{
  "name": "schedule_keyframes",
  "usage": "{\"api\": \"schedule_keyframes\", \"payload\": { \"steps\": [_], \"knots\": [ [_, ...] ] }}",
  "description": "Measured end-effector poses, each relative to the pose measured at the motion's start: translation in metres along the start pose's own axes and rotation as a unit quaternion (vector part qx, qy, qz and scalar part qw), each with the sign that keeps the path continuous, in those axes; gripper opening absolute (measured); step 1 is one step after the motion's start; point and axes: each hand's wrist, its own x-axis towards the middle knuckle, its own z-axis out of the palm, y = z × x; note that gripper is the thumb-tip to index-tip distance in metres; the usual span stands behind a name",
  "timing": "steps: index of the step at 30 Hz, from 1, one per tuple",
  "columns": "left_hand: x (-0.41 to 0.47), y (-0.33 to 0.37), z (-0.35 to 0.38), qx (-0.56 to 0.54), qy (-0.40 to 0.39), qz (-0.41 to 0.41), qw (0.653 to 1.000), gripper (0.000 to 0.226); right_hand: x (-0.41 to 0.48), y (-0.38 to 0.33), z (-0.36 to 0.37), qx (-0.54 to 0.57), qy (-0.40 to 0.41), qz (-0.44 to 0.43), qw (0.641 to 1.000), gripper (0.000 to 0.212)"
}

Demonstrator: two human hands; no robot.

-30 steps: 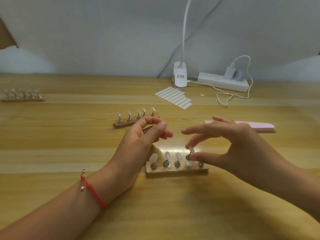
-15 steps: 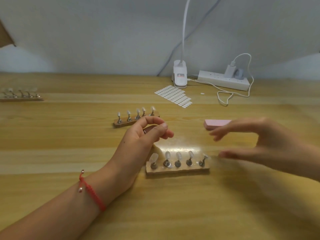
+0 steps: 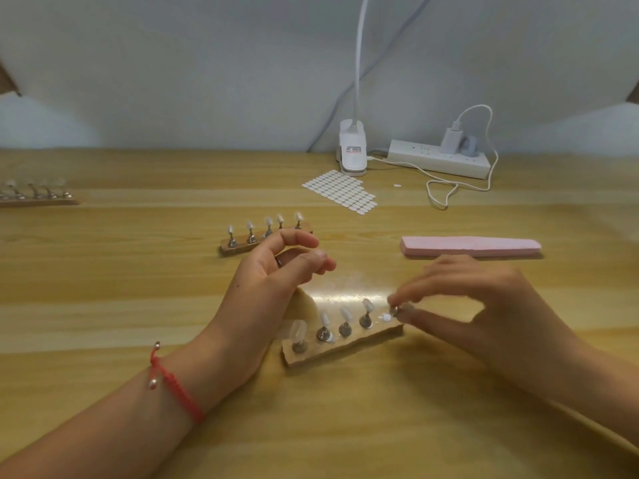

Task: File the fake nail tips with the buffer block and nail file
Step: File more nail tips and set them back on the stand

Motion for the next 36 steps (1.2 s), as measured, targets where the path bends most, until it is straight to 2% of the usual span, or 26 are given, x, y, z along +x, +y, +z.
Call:
{"api": "schedule_keyframes", "payload": {
  "steps": [3, 6, 8, 11, 14, 15, 16, 17, 18, 19, 20, 21, 24, 27, 30, 33, 36],
  "knots": [
    [-0.005, 0.007, -0.001, 0.082, -0.012, 0.073, 0.994, 0.022, 0.013, -0.012, -0.001, 0.189, 0.039, 0.106, 0.976, 0.032],
    [-0.008, 0.014, 0.001, 0.218, -0.053, 0.136, 0.965, 0.034, 0.028, -0.020, 0.007, 0.344, 0.021, 0.171, 0.923, 0.046],
    [-0.009, 0.014, 0.002, 0.250, -0.051, 0.153, 0.955, 0.040, 0.037, -0.025, 0.011, 0.390, 0.020, 0.192, 0.901, 0.043],
    [-0.008, 0.015, 0.000, 0.232, -0.027, 0.167, 0.958, 0.030, 0.040, -0.025, 0.014, 0.395, 0.018, 0.178, 0.901, 0.031],
    [-0.008, 0.014, -0.001, 0.228, -0.018, 0.175, 0.958, 0.019, 0.041, -0.023, 0.009, 0.385, -0.002, 0.154, 0.910, 0.024],
    [-0.008, 0.013, -0.001, 0.226, -0.012, 0.171, 0.959, 0.017, 0.040, -0.018, 0.004, 0.362, -0.009, 0.142, 0.921, 0.024],
    [-0.007, 0.012, -0.001, 0.223, -0.004, 0.163, 0.961, 0.017, 0.039, -0.008, -0.003, 0.296, -0.009, 0.130, 0.946, 0.025],
    [-0.006, 0.011, -0.002, 0.214, 0.005, 0.152, 0.965, 0.017, 0.038, 0.005, -0.011, 0.174, -0.008, 0.118, 0.978, 0.029],
    [-0.005, 0.010, -0.002, 0.200, 0.013, 0.137, 0.970, 0.015, 0.037, 0.020, -0.021, 0.003, -0.026, 0.110, 0.994, 0.033],
    [-0.005, 0.009, -0.003, 0.182, 0.016, 0.120, 0.976, 0.014, 0.035, 0.035, -0.027, -0.152, -0.062, 0.115, 0.980, 0.039],
    [-0.004, 0.009, -0.003, 0.161, 0.015, 0.102, 0.981, 0.013, 0.031, 0.046, -0.032, -0.244, -0.102, 0.138, 0.954, 0.041],
    [-0.004, 0.009, -0.002, 0.139, 0.010, 0.087, 0.986, 0.016, 0.027, 0.055, -0.034, -0.262, -0.123, 0.164, 0.943, 0.040],
    [-0.005, 0.009, 0.000, 0.096, -0.002, 0.059, 0.994, 0.026, 0.021, 0.061, -0.030, -0.194, -0.092, 0.166, 0.962, 0.037],
    [-0.004, 0.008, 0.001, 0.091, -0.011, 0.064, 0.994, 0.028, 0.026, 0.044, -0.028, -0.115, 0.001, 0.074, 0.991, 0.038],
    [-0.004, 0.008, 0.001, 0.094, -0.017, 0.076, 0.993, 0.024, 0.028, 0.008, -0.015, -0.037, 0.052, -0.035, 0.997, 0.038],
    [-0.005, 0.009, 0.001, 0.101, -0.036, 0.080, 0.991, 0.025, 0.023, -0.010, 0.004, -0.034, 0.067, -0.106, 0.992, 0.042],
    [-0.006, 0.008, 0.000, 0.095, -0.059, 0.084, 0.990, 0.020, 0.022, -0.002, 0.004, -0.073, 0.073, -0.138, 0.985, 0.042]
  ]
}}
